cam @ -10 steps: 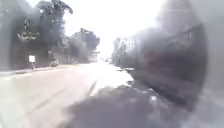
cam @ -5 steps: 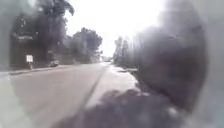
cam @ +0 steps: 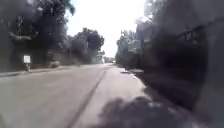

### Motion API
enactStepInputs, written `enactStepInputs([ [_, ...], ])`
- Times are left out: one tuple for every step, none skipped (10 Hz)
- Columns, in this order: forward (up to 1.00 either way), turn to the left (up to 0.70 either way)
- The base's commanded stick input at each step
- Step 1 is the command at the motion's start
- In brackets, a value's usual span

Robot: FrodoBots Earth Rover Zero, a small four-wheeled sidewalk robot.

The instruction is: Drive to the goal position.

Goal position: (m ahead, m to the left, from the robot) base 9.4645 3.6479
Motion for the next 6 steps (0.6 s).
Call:
enactStepInputs([
  [1.00,0.00],
  [1.00,0.00],
  [1.00,0.00],
  [1.00,0.00],
  [1.00,0.00],
  [1.00,0.00],
])
